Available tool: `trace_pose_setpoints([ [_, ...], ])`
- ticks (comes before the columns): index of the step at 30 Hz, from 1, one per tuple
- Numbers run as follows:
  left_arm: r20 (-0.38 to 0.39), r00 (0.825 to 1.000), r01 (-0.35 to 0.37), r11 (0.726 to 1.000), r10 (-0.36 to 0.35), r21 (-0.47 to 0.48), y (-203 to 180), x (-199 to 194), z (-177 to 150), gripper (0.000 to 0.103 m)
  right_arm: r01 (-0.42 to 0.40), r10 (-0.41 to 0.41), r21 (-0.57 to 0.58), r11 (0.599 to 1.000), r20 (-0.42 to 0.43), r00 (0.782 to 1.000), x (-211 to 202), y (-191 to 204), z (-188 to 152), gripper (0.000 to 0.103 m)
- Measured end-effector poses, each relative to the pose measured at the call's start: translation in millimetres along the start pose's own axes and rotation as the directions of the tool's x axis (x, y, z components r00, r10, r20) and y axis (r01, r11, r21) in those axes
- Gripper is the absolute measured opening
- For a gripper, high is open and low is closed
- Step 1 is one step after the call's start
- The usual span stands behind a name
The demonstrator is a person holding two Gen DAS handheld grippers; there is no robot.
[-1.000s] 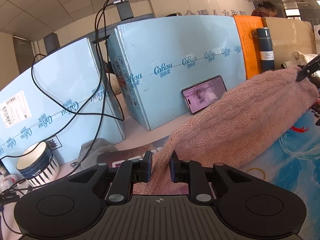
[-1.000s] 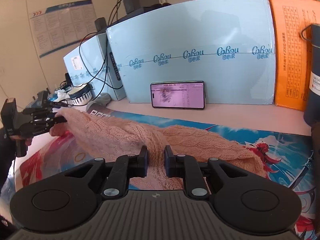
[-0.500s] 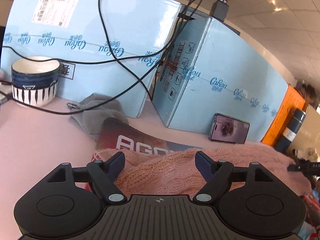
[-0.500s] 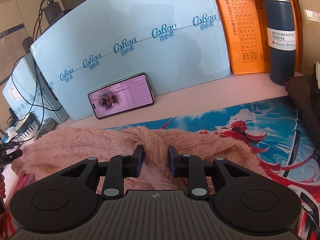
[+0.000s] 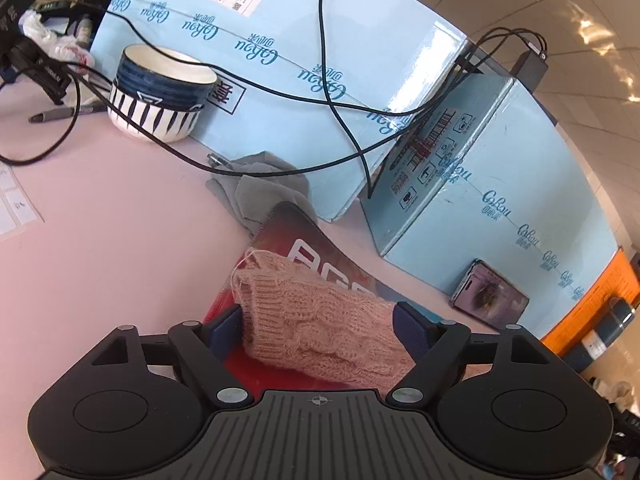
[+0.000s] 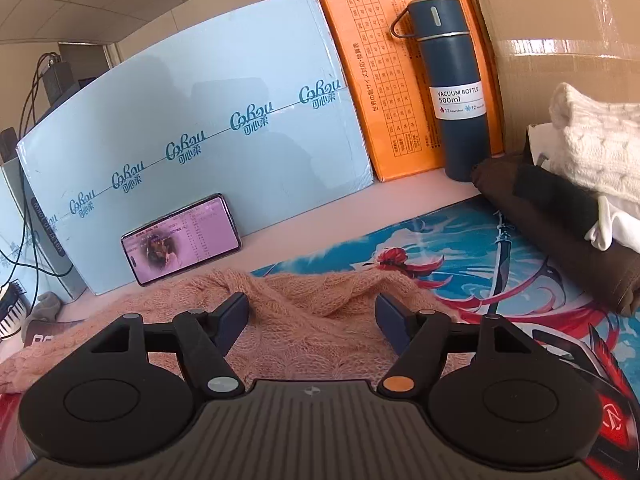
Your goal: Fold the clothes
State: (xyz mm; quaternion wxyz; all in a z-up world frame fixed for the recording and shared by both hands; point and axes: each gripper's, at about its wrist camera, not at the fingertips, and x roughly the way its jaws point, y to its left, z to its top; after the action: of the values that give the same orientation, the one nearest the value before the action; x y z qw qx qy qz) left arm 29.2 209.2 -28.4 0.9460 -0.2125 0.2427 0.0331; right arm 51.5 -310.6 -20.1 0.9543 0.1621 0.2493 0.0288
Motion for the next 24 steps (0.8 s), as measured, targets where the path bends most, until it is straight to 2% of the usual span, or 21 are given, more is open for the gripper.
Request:
trace_pose_setpoints([
  [1,0.004,0.999,-0.051,0.997,0.051,0.062,-8.7,-0.2,0.4,0.015,0.007,-0.007,0.002,1.0,-0.004,1.0,1.2,-1.2,-0.8,0.068],
  [3,0.061,0.993,-0.113,0.972,0.102,0.207,-29.3,-5.6,-0.1,0.014,0.015,-0.015,-0.002,1.0,-0.006,1.0,2.7,-2.0,-2.6,0.068],
  [4,0.099,0.987,-0.149,0.946,0.125,0.287,-41.0,-8.9,-0.4,0.014,0.016,-0.016,-0.007,1.0,-0.003,1.0,2.2,-1.6,-3.2,0.068],
  [5,0.125,0.984,-0.164,0.933,0.13,0.322,-48.2,-10.4,2.4,0.014,0.016,-0.016,-0.011,1.0,0.001,1.0,1.7,-1.3,-3.8,0.068],
  [8,0.169,0.978,-0.175,0.925,0.123,0.338,-59.4,-9.5,17.6,0.014,0.02,-0.019,-0.016,1.0,0.009,1.0,0.9,-0.9,-4.7,0.068],
  [10,0.162,0.974,-0.204,0.926,0.159,0.318,-55.4,2.9,26.9,0.015,0.021,-0.021,-0.012,1.0,0.009,1.0,1.2,-1.9,-4.8,0.068],
  [12,0.118,0.972,-0.232,0.925,0.206,0.302,-46.5,18.2,29.8,0.014,0.021,-0.021,-0.01,1.0,0.009,1.0,1.1,-2.4,-4.9,0.068],
  [15,0.037,0.977,-0.211,0.953,0.208,0.219,-27.9,28.9,23.0,0.015,0.019,-0.019,-0.011,1.0,0.002,1.0,1.9,-2.5,-5.0,0.069],
  [16,0.033,0.975,-0.222,0.955,0.22,0.195,-23.9,29.4,21.3,0.021,0.018,-0.019,-0.012,1.0,0.0,1.0,2.5,-2.5,-5.1,0.069],
  [18,0.041,0.968,-0.25,0.958,0.246,0.143,-17.1,27.6,19.7,0.024,0.019,-0.019,-0.014,1.0,-0.003,1.0,3.2,-2.2,-5.3,0.069],
  [19,0.061,0.963,-0.268,0.957,0.262,0.111,-14.8,23.7,20.6,0.04,0.019,-0.019,-0.013,1.0,-0.003,1.0,3.1,-2.2,-5.3,0.069],
  [20,0.075,0.958,-0.282,0.958,0.277,0.058,-11.6,18.7,21.2,0.062,0.019,-0.019,-0.012,1.0,-0.002,1.0,2.9,-2.3,-5.4,0.069],
  [21,0.084,0.953,-0.293,0.956,0.292,-0.007,-7.9,13.1,21.7,0.069,0.018,-0.018,-0.011,1.0,0.0,1.0,2.7,-2.4,-5.4,0.069],
  [22,0.073,0.958,-0.273,0.959,0.278,-0.072,-3.2,9.2,21.7,0.076,0.018,-0.018,-0.008,1.0,0.002,1.0,2.4,-2.7,-5.4,0.069],
  [24,0.032,0.976,-0.208,0.961,0.217,-0.182,5.2,5.3,19.8,0.076,0.018,-0.018,-0.005,1.0,0.004,1.0,2.1,-2.8,-5.4,0.069],
])
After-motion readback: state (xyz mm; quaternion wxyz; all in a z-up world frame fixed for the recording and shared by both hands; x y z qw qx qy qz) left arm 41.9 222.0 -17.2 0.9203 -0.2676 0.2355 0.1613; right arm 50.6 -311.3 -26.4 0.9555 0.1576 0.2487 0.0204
